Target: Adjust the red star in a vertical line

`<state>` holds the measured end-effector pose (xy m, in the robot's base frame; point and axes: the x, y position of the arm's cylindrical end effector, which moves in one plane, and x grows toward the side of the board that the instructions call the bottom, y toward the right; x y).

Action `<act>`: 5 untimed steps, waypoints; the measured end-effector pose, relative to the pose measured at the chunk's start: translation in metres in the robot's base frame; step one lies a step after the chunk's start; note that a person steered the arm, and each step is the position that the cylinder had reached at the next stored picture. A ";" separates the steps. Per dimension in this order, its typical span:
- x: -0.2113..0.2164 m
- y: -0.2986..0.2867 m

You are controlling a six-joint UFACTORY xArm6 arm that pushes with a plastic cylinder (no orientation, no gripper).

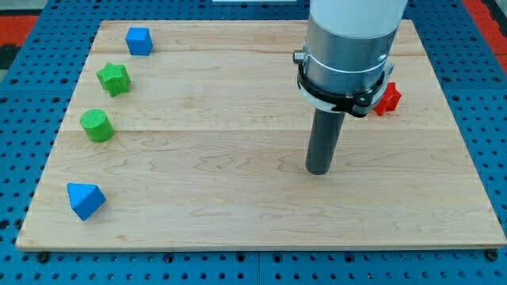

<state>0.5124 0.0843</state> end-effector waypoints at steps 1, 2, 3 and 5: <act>0.005 0.046; 0.007 0.099; 0.007 0.104; 0.019 0.128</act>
<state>0.5319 0.2121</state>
